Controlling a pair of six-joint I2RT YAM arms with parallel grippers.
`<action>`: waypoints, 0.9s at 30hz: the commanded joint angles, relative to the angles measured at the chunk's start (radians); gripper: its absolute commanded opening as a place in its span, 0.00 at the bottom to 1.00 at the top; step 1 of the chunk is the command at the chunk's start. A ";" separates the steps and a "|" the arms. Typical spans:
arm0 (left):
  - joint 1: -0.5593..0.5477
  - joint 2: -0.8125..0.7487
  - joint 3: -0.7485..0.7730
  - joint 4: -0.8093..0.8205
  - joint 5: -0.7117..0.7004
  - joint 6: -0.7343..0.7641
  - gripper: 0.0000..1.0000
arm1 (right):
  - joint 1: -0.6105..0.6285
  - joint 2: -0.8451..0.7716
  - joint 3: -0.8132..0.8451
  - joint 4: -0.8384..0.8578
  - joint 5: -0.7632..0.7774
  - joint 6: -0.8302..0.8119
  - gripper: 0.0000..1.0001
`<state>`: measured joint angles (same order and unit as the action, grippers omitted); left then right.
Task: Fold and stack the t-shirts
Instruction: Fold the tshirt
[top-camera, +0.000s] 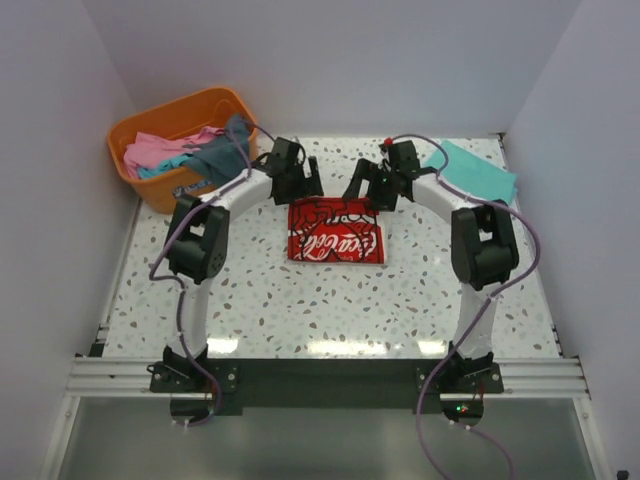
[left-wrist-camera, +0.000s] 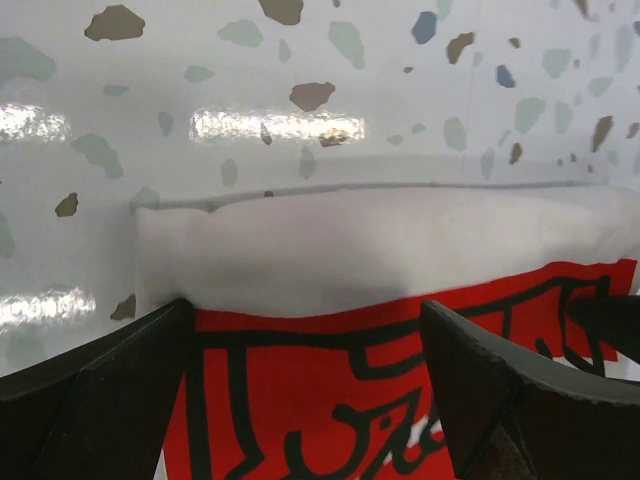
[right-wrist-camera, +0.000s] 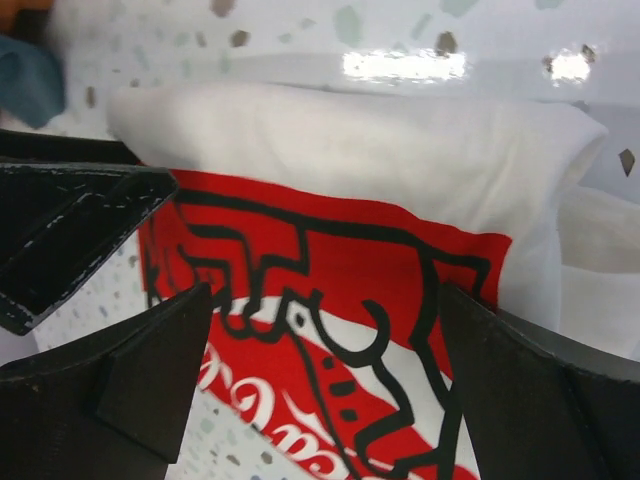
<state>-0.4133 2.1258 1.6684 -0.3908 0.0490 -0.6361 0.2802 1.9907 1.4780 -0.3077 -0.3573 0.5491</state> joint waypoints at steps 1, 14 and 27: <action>0.007 0.089 0.070 -0.025 -0.017 0.038 1.00 | -0.007 0.065 0.045 -0.028 0.069 -0.003 0.99; 0.018 0.005 0.037 -0.036 0.011 0.019 1.00 | -0.022 0.014 0.076 -0.117 0.104 -0.075 0.99; 0.005 -0.653 -0.458 -0.051 -0.072 0.024 1.00 | -0.024 -0.290 -0.145 -0.222 0.320 -0.199 0.99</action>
<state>-0.4068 1.5944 1.3403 -0.4126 0.0277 -0.6163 0.2565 1.6627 1.3952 -0.4648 -0.0956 0.3843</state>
